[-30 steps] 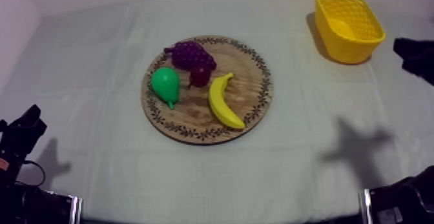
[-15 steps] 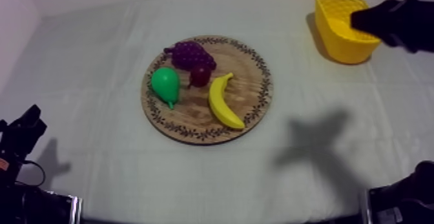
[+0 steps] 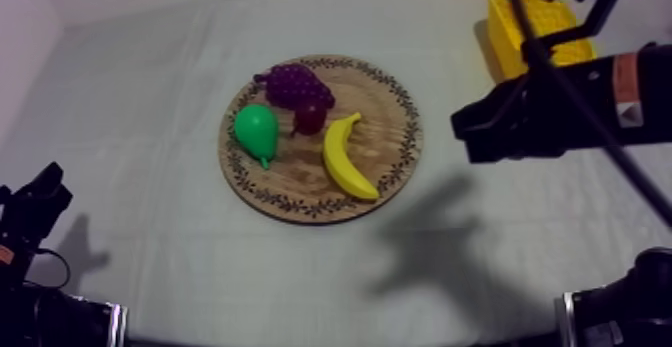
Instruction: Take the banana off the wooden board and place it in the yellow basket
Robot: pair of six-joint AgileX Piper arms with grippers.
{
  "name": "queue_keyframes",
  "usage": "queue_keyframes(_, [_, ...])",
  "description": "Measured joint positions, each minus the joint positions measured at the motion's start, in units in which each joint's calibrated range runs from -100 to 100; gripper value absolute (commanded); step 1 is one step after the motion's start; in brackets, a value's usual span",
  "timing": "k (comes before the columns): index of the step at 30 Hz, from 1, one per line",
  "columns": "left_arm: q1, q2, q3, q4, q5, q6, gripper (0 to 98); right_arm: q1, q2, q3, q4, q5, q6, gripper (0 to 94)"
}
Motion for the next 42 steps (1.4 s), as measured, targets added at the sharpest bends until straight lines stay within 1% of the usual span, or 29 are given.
queue_keyframes(1, [0.0, 0.0, 0.0, 0.00, 0.0, 0.0, 0.1, -0.5, 0.6, 0.5, 0.3, -0.7, -0.4, 7.8])
queue_keyframes(2, [0.0, 0.0, 0.0, 0.00, 0.0, 0.0, 0.1, -1.0, 1.1, 1.0, 0.7, -1.2, -0.9, 10.7])
queue_keyframes(3, [0.0, 0.0, 0.0, 0.00, 0.0, 0.0, 0.1, -1.5, 1.4, 1.6, 1.0, -1.5, -1.5, 16.1])
queue_keyframes(4, [0.0, 0.0, 0.0, 0.00, 0.0, 0.0, 0.1, -2.1, 1.6, 2.3, 1.3, -1.7, -2.0, 24.7])
queue_keyframes(5, [0.0, 0.0, 0.0, 0.00, 0.0, 0.0, 0.1, -2.6, 1.6, 2.7, 1.4, -2.0, -2.3, 35.4])
queue_keyframes(6, [0.0, 0.0, 0.0, 0.00, 0.0, 0.0, 0.1, -3.1, 1.8, 2.9, 1.1, -2.1, -2.4, 45.4])
queue_keyframes(7, [0.0, 0.0, 0.0, 0.00, 0.0, 0.0, 0.1, -3.4, 2.0, 2.9, 0.4, -2.6, -2.3, 52.3])
queue_keyframes(8, [0.0, 0.0, 0.0, 0.00, 0.0, 0.0, 0.1, -3.4, 2.1, 2.8, -0.5, -3.2, -2.2, 56.1])
queue_keyframes(10, [0.0, 0.0, 0.0, 0.00, 0.0, 0.0, 0.1, -3.2, 2.2, 2.3, -2.1, -3.3, -1.0, 58.9])
queue_keyframes(14, [0.0, 0.0, 0.0, 0.00, 0.0, 0.0, 0.1, -2.8, 2.0, 2.1, -4.2, -3.4, 2.5, 58.8])
queue_keyframes(16, [0.0, 0.0, 0.0, 0.00, 0.0, 0.0, 0.1, -2.6, 1.9, 2.3, -4.5, -4.4, 3.5, 57.6])
queue_keyframes(23, [0.0, 0.0, 0.0, 0.00, 0.0, 0.0, 0.1, -1.3, 3.3, 2.6, -5.2, -6.8, 4.6, 55.2])
queue_keyframes(28, [0.0, 0.0, 0.0, 0.00, 0.0, 0.0, 0.1, 0.8, 7.3, 1.3, -7.1, -8.5, 6.7, 54.0])
queue_keyframes(36, [0.0, 0.0, 0.0, 0.00, 0.0, 0.0, 0.1, 4.7, 16.7, -2.7, -12.6, -9.7, 12.4, 52.0])
queue_keyframes(40, [0.0, 0.0, 0.0, 0.00, 0.0, 0.0, 0.1, 5.0, 21.3, -4.6, -14.5, -9.9, 14.4, 51.4])
queue_keyframes(42, [0.0, 0.0, 0.0, 0.00, 0.0, 0.0, 0.1, 5.0, 23.9, -5.9, -14.9, -9.8, 15.2, 51.0])
